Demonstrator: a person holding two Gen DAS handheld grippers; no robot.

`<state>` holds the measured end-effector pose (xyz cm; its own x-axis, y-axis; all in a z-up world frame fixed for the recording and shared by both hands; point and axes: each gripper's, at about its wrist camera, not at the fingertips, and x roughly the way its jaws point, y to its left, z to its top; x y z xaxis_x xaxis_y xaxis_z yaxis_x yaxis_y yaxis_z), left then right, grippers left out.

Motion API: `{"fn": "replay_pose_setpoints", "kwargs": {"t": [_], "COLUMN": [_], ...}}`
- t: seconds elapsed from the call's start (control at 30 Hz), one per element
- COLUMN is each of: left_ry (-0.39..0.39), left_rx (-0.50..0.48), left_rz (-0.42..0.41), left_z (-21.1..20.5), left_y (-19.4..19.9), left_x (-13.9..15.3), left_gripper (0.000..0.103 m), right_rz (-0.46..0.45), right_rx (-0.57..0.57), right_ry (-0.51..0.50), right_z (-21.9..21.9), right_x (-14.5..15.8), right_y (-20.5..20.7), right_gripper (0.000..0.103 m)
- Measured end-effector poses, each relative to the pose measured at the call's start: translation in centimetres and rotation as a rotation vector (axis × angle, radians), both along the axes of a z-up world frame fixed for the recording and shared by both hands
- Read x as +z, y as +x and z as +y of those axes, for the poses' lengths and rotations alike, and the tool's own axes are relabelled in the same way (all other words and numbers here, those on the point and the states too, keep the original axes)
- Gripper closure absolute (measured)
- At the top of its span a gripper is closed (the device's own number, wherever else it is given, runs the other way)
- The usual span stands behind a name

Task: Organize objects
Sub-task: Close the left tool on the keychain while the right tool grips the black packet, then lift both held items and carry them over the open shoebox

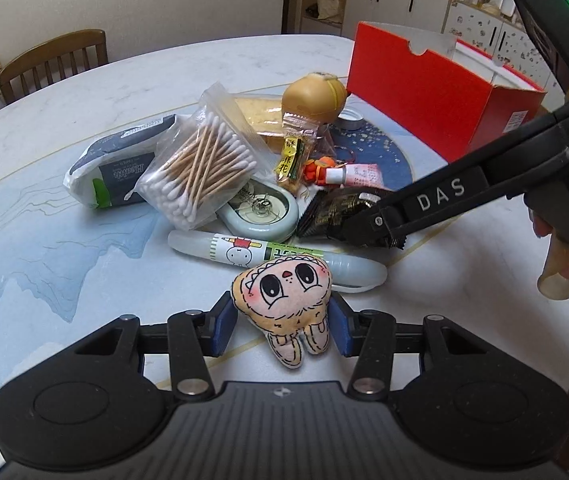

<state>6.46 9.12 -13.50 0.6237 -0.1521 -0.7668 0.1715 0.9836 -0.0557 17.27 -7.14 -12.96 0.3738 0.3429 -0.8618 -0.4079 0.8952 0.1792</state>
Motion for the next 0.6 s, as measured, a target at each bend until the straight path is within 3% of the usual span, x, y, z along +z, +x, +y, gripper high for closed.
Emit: {"fn": "replay_pose_setpoints", "kwargs": {"t": [0.27, 0.6], "left_ry": [0.000, 0.016], "left_rx": [-0.041, -0.100], "left_rz": [-0.002, -0.083], "left_z": [0.5, -0.1], "left_y": [-0.1, -0.2], "left_x": [0.9, 5.3], "left_gripper": [0.056, 0.056], "right_rz": [-0.001, -0.103], "right_rx": [-0.027, -0.071], "right_ry": [0.017, 0.062], "right_z": [-0.5, -2.9], "right_x": [1.2, 6.9], "right_y": [-1.2, -3.0], "right_gripper": [0.055, 0.055]}}
